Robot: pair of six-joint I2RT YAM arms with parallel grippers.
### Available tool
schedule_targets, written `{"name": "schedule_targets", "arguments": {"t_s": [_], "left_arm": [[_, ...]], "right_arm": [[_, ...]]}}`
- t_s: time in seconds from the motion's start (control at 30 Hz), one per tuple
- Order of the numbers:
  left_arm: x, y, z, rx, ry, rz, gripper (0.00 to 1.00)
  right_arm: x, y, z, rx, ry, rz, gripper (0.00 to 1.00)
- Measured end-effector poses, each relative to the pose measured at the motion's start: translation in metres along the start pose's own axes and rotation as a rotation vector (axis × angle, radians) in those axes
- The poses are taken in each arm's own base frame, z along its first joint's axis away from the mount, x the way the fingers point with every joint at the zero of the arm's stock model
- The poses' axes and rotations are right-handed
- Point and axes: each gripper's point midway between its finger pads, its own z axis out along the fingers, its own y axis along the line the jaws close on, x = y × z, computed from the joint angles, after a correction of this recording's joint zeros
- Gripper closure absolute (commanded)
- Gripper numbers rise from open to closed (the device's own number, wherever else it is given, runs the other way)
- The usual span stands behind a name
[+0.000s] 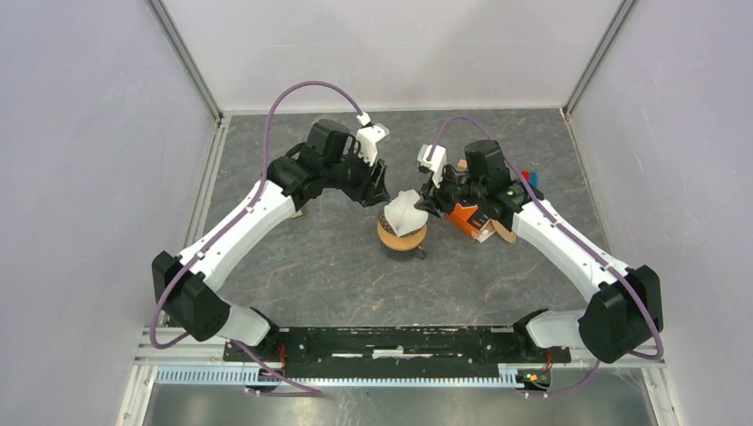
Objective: Place the coffee filter in the dripper
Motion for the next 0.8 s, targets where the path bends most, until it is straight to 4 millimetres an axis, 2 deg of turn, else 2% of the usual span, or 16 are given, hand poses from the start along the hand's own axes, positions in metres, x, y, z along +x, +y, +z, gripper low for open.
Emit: {"name": "schedule_targets", "arguments": {"t_s": [0.17,0.4,0.47,0.7,0.8], "left_arm": [[0.014,-0.004,0.015,0.046,0.029,-0.056,0.46],[0.030,0.001,0.041,0.061,0.096,-0.109,0.64],[0.032,0.001,0.043,0.068,0.105,-0.115,0.67],[0.030,-0.004,0.043,0.093,0.104,-0.115,0.69],[0.030,-0.004,0.043,0.095,0.104,-0.115,0.77]], "right_arm": [[0.001,-0.002,-0.001,0.005,0.000,0.007,0.54],[0.001,-0.003,-0.002,0.009,-0.001,0.012,0.62],[0.001,-0.003,-0.002,0.009,-0.001,0.012,0.64],[0.000,-0.002,-0.001,0.002,-0.005,0.012,0.74],[0.002,-0.001,-0.001,-0.001,-0.004,0.014,0.78]]}}
